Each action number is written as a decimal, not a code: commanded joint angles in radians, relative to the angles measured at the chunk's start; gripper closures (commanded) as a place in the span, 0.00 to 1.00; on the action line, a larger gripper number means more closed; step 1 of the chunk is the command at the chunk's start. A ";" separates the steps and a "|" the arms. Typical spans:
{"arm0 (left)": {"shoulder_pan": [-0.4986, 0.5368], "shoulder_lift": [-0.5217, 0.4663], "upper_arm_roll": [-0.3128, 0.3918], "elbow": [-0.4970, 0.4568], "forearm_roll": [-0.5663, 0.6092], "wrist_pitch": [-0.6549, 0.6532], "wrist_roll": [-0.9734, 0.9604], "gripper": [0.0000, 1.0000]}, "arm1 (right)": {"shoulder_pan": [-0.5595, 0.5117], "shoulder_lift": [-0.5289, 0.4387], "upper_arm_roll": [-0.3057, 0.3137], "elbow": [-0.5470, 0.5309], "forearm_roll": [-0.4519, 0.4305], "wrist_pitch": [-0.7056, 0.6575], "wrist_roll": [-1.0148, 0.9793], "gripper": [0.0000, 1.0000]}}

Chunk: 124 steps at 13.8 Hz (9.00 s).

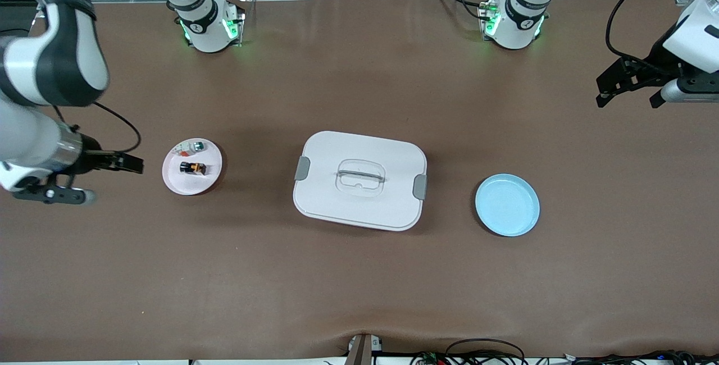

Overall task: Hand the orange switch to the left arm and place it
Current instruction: 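Reach the right gripper down to the orange switch on the pink dish, then close the right gripper on the orange switch, then lift the switch over the box with the right gripper while the left gripper approaches, then grasp the orange switch with the left gripper above the white box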

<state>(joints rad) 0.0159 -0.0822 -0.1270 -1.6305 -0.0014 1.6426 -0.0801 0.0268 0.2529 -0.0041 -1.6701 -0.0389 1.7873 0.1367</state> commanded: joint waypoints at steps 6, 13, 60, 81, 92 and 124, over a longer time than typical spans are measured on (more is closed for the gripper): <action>0.006 0.010 -0.008 0.020 0.001 -0.007 0.000 0.00 | -0.008 -0.089 -0.001 -0.449 -0.006 0.381 0.021 0.00; 0.004 0.010 -0.008 0.020 0.003 -0.006 0.000 0.00 | 0.031 -0.015 -0.002 -0.559 -0.013 0.604 0.073 0.00; 0.012 0.010 -0.008 0.067 -0.300 -0.006 0.003 0.00 | 0.255 -0.040 0.003 -0.199 0.227 0.083 0.395 1.00; -0.333 0.285 -0.011 -0.083 -1.008 0.421 0.011 0.00 | 0.582 0.183 0.003 0.337 0.456 0.193 1.714 1.00; -0.390 0.378 -0.013 -0.081 -1.212 0.617 0.244 0.00 | 0.674 0.263 0.001 0.450 0.473 0.365 2.014 1.00; -0.335 0.432 -0.013 -0.042 -1.214 0.619 0.565 0.00 | 0.688 0.353 -0.002 0.584 0.464 0.406 2.080 1.00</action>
<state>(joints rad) -0.3145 0.3379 -0.1379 -1.6943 -1.1962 2.2481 0.4649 0.7147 0.5878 -0.0083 -1.1340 0.4139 2.2056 2.1884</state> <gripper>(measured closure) 0.000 0.273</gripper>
